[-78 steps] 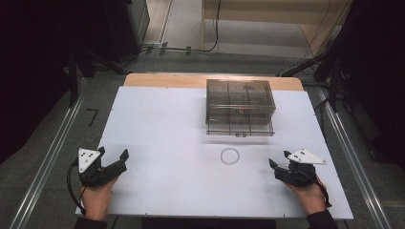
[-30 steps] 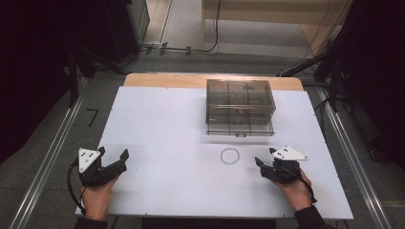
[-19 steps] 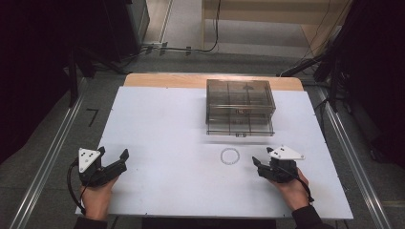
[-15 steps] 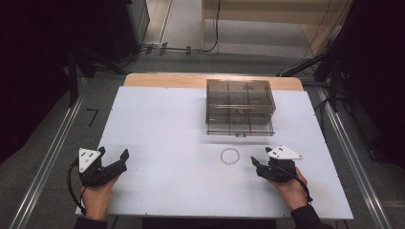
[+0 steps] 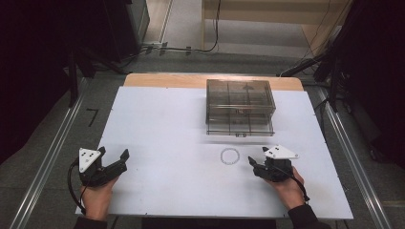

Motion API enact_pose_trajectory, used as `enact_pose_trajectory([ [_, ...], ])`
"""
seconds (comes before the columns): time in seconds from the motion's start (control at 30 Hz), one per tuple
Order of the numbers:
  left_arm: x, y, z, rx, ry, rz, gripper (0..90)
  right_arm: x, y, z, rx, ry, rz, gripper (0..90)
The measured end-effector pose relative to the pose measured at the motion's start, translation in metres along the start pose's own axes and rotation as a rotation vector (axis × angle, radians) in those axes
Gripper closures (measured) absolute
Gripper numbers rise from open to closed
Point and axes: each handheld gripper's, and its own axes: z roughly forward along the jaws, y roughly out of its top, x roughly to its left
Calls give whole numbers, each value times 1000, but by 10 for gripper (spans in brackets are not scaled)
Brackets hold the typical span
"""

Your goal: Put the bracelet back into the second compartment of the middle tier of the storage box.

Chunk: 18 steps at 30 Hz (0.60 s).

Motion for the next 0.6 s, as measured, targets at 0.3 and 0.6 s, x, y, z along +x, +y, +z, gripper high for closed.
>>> enact_pose_trajectory([
  [0.3,0,0,1,9,-6,3,161,3,2,4,3,4,-1,337],
  [0.6,0,0,2,17,-10,8,160,4,5,8,3,5,1,337],
])
